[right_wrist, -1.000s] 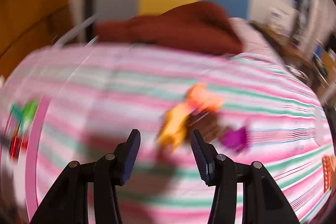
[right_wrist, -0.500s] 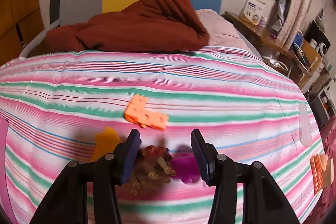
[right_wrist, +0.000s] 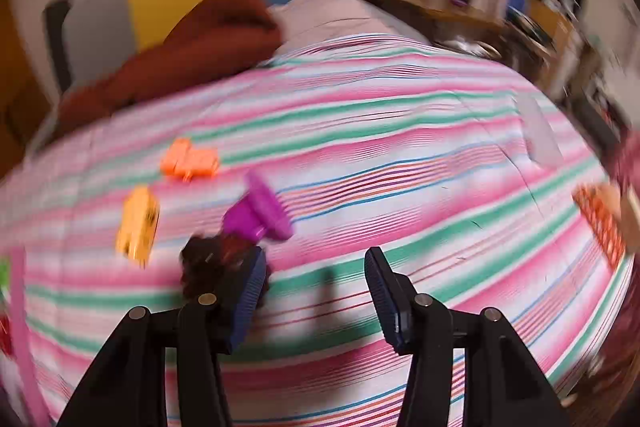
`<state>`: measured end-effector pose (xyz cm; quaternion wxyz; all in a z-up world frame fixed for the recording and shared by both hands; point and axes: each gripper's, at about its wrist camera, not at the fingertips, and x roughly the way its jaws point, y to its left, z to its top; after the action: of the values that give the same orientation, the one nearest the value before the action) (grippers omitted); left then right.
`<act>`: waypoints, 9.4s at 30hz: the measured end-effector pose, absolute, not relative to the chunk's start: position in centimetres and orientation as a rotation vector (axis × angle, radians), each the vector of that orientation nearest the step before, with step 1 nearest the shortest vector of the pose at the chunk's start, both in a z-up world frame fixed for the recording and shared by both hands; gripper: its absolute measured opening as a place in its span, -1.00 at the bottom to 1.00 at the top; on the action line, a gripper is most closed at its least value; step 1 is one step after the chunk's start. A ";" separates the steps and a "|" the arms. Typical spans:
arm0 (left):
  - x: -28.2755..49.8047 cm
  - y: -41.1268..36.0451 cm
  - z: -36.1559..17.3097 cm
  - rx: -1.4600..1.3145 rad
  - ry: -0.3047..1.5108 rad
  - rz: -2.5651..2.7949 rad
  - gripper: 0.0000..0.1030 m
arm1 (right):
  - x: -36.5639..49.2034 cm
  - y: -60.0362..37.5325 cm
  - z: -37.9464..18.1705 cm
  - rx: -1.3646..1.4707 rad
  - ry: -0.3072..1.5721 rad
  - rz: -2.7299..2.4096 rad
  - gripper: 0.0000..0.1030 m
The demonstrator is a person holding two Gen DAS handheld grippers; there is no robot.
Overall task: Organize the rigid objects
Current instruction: 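Grasp the brown spiky ball with the right tool and lift it, then grasp the yellow-orange toy piece with the left tool while right tool holds the ball, then carry the yellow-orange piece into the tray with the left tool and release, then carry the brown spiky ball into the tray with the right tool and release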
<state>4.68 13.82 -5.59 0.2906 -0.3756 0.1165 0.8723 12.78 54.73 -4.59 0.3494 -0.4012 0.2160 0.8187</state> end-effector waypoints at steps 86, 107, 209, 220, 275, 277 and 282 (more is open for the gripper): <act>-4.2 42.1 -10.0 -0.902 0.525 2.167 -0.46 | 9.9 53.8 -8.5 -1.341 0.716 2.134 0.11; -1.4 36.1 -9.8 -0.888 0.471 2.217 -0.47 | 8.3 49.5 -6.1 -1.334 0.450 2.388 0.10; 0.2 2.3 -6.7 -1.032 0.031 2.694 0.95 | 5.3 32.7 -4.8 -1.403 0.282 2.775 0.09; 0.1 1.1 -6.7 -1.044 0.023 2.706 0.95 | 3.8 23.5 -2.3 -1.438 0.199 2.984 0.09; 1.1 -0.1 -6.6 -1.050 0.019 2.730 0.96 | 0.5 17.5 -2.7 -1.516 0.077 3.009 0.09; 1.1 0.2 -6.5 -1.046 0.032 2.722 0.96 | 0.6 19.2 -2.1 -1.481 0.131 2.977 0.09; 1.5 1.7 -6.2 -1.019 0.079 2.690 0.96 | 1.2 24.0 -1.9 -1.435 0.169 2.862 0.09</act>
<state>1.55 1.75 -6.16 0.1317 -0.3512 0.0272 0.9266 1.19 24.00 -1.87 -0.0321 -0.4474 0.0528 0.8922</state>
